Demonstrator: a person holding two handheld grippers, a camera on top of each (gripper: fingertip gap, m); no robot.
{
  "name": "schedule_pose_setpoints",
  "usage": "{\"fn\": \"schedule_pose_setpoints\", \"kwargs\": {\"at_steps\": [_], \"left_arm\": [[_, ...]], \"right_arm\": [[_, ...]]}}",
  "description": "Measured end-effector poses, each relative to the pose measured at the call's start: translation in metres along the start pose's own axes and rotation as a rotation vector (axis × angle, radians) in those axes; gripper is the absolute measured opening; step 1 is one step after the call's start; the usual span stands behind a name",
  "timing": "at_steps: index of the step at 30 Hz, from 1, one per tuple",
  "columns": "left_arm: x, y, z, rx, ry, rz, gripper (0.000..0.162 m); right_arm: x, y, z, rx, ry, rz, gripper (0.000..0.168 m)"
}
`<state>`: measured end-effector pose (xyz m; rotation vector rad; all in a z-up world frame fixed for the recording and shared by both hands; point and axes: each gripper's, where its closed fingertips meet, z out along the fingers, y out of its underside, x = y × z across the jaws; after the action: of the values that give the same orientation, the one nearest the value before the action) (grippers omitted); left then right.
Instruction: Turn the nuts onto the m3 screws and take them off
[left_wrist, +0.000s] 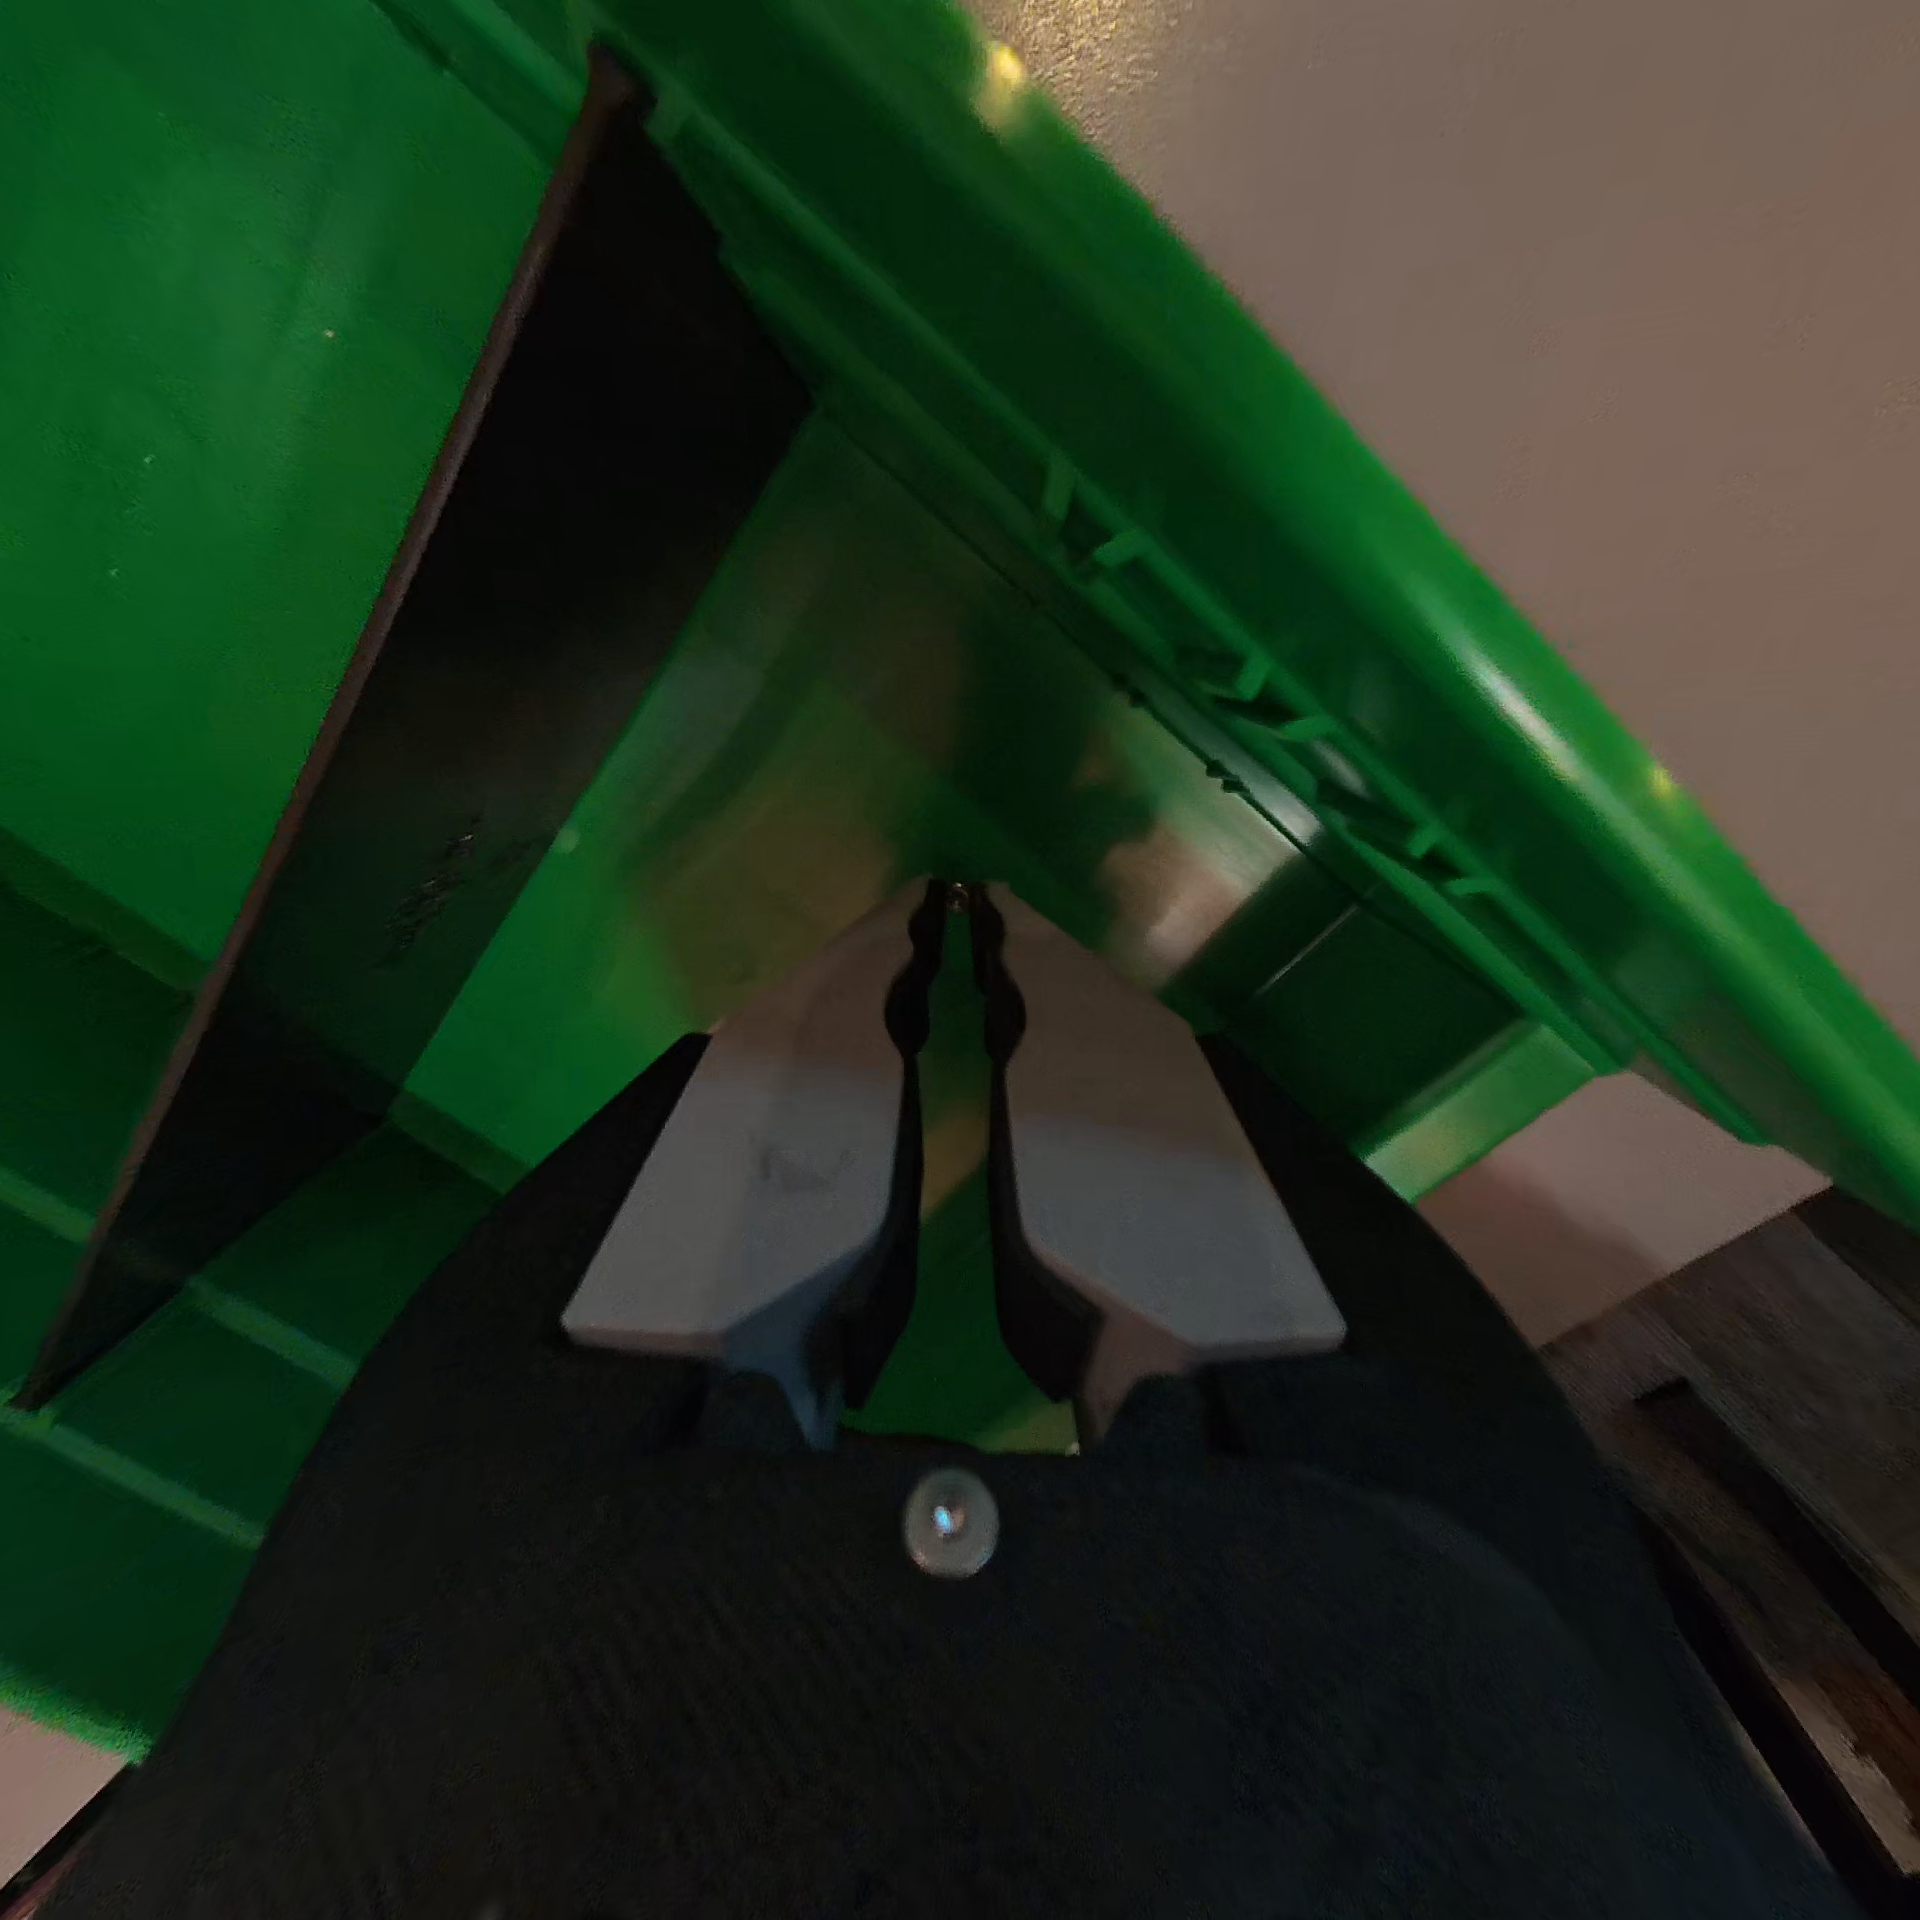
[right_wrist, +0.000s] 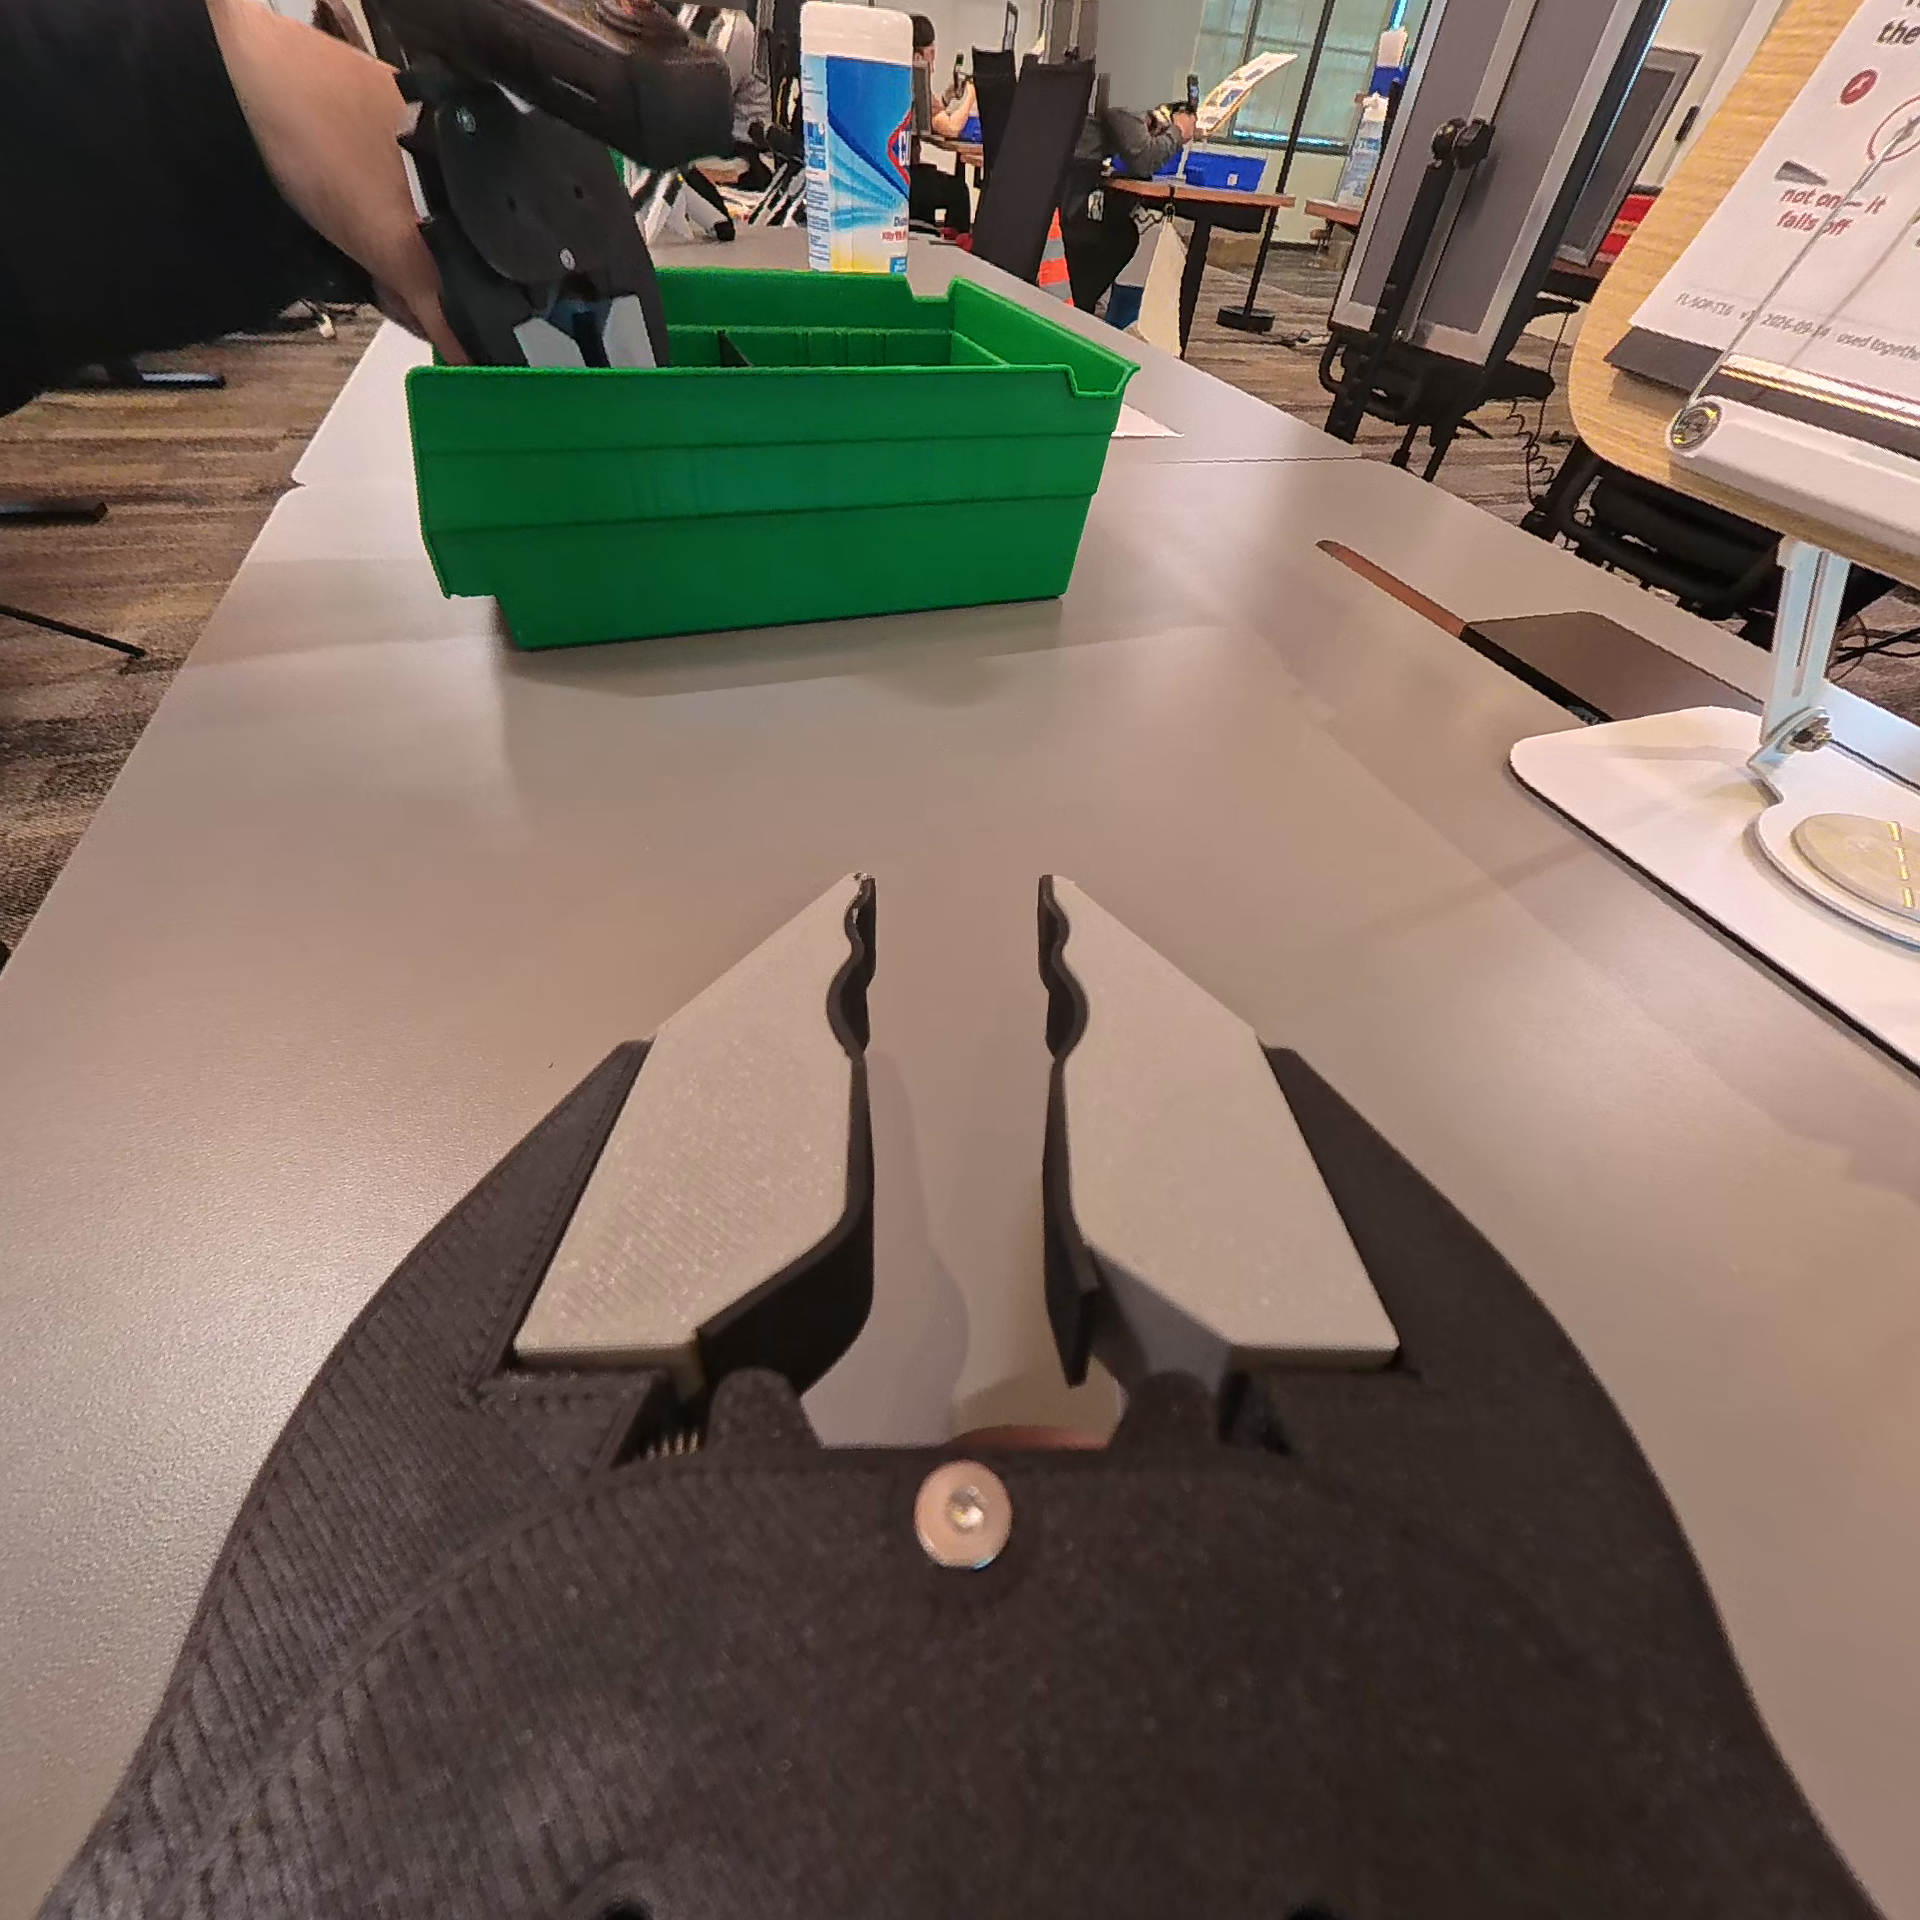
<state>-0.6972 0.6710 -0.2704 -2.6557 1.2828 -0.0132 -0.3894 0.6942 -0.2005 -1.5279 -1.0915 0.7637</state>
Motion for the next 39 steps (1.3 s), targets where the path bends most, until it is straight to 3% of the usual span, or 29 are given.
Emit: {"fn": "schedule_pose_setpoints", "kwargs": {"at_steps": [17, 39], "left_arm": [[-0.004, -0.001, -0.019, -0.016, -0.032, 0.006, 0.000], [-0.011, 0.010, 0.003, -0.049, -0.006, -0.035, 0.011]], "right_arm": [[-0.001, 0.000, 0.000, -0.003, -0.004, -0.004, 0.028], [-0.003, 0.001, 0.001, -0.008, -0.009, -0.005, 0.028]]}}
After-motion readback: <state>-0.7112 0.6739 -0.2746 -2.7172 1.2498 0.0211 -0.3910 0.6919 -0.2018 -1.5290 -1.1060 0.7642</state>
